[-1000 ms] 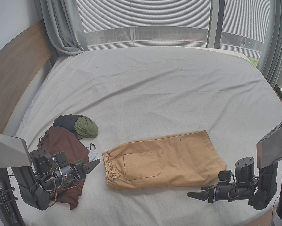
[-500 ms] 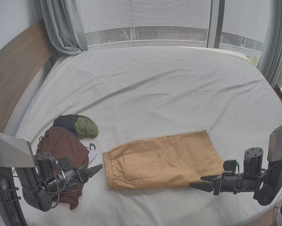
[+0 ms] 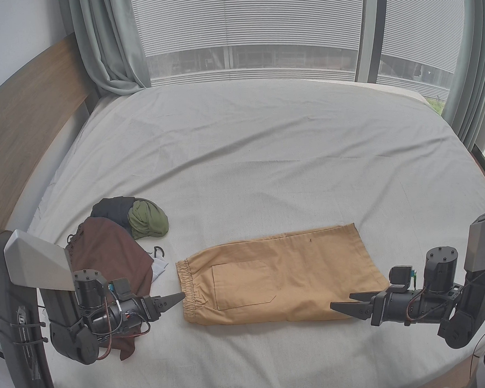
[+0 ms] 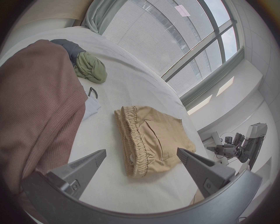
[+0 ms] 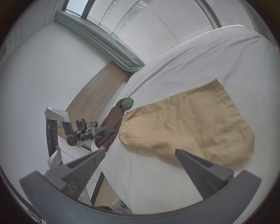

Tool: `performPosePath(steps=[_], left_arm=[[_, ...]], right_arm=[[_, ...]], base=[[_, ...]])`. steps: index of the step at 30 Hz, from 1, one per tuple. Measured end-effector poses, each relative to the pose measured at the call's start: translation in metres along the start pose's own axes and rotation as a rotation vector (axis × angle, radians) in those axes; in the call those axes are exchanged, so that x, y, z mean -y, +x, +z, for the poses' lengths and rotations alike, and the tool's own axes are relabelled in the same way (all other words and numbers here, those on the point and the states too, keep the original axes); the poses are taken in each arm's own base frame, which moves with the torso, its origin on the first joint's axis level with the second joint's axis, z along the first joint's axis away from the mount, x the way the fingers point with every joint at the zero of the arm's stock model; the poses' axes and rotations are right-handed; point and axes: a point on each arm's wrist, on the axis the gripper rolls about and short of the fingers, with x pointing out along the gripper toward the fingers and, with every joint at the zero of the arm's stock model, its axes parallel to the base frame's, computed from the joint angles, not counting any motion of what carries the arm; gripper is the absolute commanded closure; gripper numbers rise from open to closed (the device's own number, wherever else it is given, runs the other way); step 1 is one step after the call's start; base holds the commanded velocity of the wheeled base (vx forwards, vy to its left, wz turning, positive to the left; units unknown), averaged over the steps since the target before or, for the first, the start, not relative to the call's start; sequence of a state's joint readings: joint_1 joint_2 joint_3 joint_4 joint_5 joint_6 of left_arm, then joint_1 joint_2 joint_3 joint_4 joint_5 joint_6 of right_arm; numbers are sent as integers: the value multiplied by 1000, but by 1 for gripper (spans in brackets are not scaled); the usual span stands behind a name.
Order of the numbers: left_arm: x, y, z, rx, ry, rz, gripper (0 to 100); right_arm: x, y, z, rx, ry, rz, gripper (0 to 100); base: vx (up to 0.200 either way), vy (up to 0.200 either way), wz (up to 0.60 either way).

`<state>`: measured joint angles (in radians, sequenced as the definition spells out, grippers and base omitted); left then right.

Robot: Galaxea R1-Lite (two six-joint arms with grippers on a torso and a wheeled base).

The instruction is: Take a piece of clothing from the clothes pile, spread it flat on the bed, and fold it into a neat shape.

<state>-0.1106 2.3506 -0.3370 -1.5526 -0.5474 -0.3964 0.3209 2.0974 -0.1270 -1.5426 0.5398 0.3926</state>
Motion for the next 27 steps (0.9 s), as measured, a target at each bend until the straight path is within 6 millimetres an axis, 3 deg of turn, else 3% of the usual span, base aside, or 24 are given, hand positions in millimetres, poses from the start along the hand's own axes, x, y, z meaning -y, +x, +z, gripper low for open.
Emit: performPosePath(steps=[17,27], left_arm=[[-12,53,-9,21,13,8,0],[-8,79,-15,27,-39,-17,0]], right_arm=[[1,1,1,6,-1,-4,0],[1,2,1,5,1,-5,0]], base=[[0,0,0],[0,0,0]])
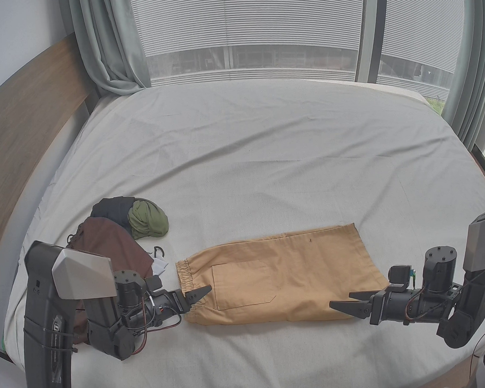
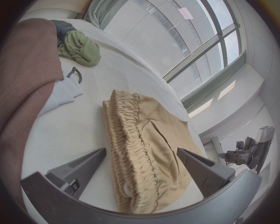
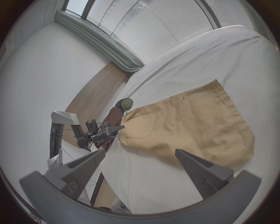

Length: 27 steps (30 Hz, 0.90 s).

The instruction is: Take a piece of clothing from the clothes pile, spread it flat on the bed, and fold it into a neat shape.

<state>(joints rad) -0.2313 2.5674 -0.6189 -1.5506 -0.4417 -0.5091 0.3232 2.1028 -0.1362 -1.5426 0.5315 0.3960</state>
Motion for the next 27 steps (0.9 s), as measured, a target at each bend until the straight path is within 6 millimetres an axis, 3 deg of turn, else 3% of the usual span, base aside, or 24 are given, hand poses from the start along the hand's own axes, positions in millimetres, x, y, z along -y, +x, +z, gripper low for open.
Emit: performPosePath(steps=[14,15,27], left_arm=[[5,25,-6,21,-22,-24,0],[5,25,-6,21,-23,-23,100],[4,21,-12,14,-100,18,100]], right_arm=[[0,0,0,-2,0,2,0],[0,0,0,-2,0,2,0],[0,1,0,-1,-1,2,0]], base=[[0,0,0],[0,0,0],[0,0,0]])
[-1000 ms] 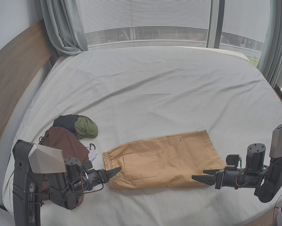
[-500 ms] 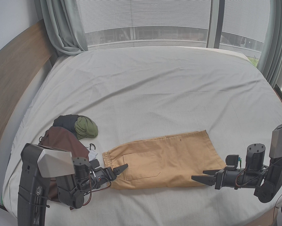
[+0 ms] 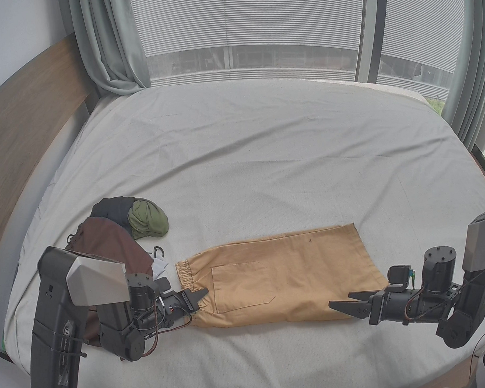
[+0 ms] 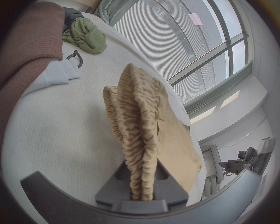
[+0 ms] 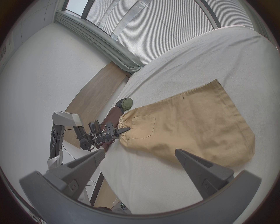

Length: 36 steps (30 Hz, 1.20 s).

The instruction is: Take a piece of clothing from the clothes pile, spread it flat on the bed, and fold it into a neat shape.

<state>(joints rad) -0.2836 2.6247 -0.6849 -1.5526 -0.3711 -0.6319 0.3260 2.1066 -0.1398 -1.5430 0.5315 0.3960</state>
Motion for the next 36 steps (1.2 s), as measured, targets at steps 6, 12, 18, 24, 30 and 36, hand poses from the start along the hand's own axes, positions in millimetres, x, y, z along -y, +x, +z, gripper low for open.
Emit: performPosePath(steps=[6,12,18,24,30,36], left_arm=[[9,-12,8,3,-47,-8,100],[23,-30,20,11,-54,-35,100],[27,-37,26,27,-43,-39,100],[25,-44,29,31,-51,-29,100],[27,-56,36,26,-61,-48,100],[24,-74,47,59,-69,-30,100]], right_arm=[[5,2,1,6,7,-14,0],[16,4,4,20,20,-40,0],[22,6,3,20,30,-54,0],[24,7,1,14,35,-59,0],[24,8,1,11,37,-59,0],[23,8,-1,5,36,-56,0]], base=[[0,0,0],[0,0,0],[0,0,0],[0,0,0],[0,0,0],[0,0,0]])
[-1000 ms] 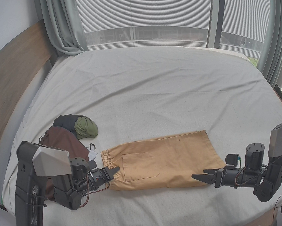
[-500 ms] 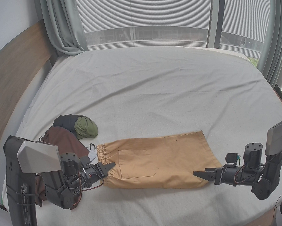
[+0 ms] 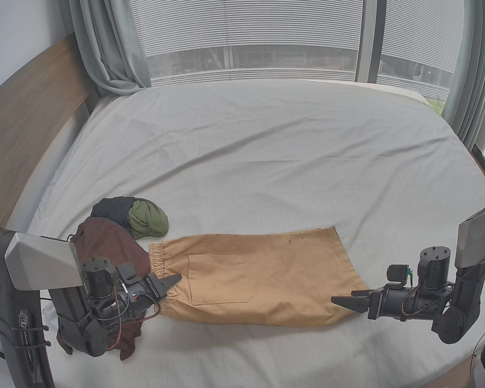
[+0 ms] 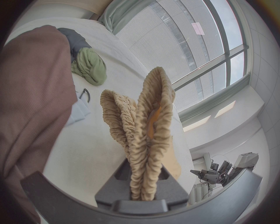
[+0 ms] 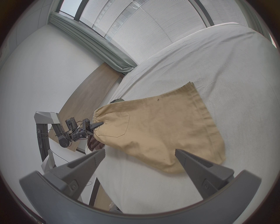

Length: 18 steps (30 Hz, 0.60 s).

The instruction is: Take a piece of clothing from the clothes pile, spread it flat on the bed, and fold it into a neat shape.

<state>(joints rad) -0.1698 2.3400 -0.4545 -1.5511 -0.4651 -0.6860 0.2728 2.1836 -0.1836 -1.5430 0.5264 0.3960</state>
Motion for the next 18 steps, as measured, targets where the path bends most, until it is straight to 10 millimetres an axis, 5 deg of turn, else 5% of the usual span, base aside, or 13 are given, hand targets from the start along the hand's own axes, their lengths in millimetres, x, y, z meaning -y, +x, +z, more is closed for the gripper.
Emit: performPosePath(steps=[18], left_arm=[[-11,-44,25,54,2,22,100]], right_arm=[[-2,0,0,0,-4,4,0]], base=[[0,0,0]])
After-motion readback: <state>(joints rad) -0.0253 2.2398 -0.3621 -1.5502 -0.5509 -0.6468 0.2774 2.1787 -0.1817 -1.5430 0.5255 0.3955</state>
